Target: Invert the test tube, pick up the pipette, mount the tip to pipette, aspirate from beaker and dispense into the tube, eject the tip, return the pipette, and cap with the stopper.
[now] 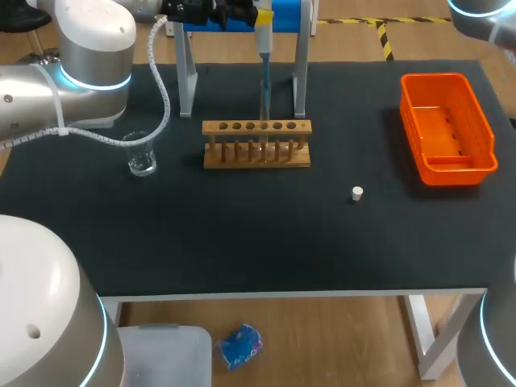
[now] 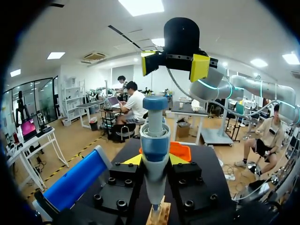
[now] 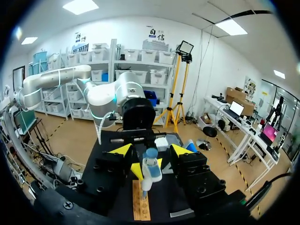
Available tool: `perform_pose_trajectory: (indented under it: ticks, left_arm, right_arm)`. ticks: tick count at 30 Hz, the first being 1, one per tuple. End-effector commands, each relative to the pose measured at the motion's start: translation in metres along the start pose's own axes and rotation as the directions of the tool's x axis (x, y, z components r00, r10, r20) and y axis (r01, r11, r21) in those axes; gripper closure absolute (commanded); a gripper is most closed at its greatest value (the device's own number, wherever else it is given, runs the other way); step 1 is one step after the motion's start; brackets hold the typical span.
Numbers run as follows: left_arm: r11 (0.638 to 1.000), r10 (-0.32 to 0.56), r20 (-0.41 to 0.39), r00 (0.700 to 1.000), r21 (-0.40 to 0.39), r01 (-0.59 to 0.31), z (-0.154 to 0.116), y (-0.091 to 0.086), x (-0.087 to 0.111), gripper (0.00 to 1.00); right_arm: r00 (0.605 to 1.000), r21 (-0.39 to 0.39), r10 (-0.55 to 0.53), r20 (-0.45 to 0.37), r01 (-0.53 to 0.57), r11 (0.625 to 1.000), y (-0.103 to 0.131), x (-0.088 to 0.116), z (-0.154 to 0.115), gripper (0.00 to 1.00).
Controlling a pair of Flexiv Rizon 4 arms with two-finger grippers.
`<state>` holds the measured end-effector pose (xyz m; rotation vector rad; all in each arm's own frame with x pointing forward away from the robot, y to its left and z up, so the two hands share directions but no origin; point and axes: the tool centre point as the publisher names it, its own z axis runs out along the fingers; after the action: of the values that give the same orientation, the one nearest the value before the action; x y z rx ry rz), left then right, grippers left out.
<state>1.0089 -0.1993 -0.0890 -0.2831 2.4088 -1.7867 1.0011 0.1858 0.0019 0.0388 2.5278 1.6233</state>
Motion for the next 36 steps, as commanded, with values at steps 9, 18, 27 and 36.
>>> perform_pose_trajectory:
  ticks: [9, 18, 27, 36]
  left_arm:
    - [1.0, 0.0, -0.002, 1.0, -0.001, 0.0, -0.001, 0.0, 0.0, 1.0]
    - [1.0, 0.0, -0.002, 1.0, -0.001, 0.0, -0.001, 0.0, 0.0, 1.0]
    - [1.0, 0.0, -0.002, 1.0, -0.001, 0.0, -0.001, 0.0, 0.0, 1.0]
    - [1.0, 0.0, -0.002, 1.0, -0.001, 0.0, -0.001, 0.0, 0.0, 1.0]
  right_arm:
    - [0.999, 0.017, 0.03, 0.025, -0.031, 0.999, -0.081, 0.042, -0.033, 0.0]
    - [0.999, -0.039, 0.001, 0.04, 0.001, 0.999, -0.126, 0.054, -0.023, 0.0]
    - [0.999, -0.092, -0.04, 0.025, 0.043, 0.995, -0.172, 0.06, -0.001, 0.0]
    - [1.0, -0.121, -0.006, -0.012, 0.004, 0.993, -0.219, 0.063, 0.022, 0.0]
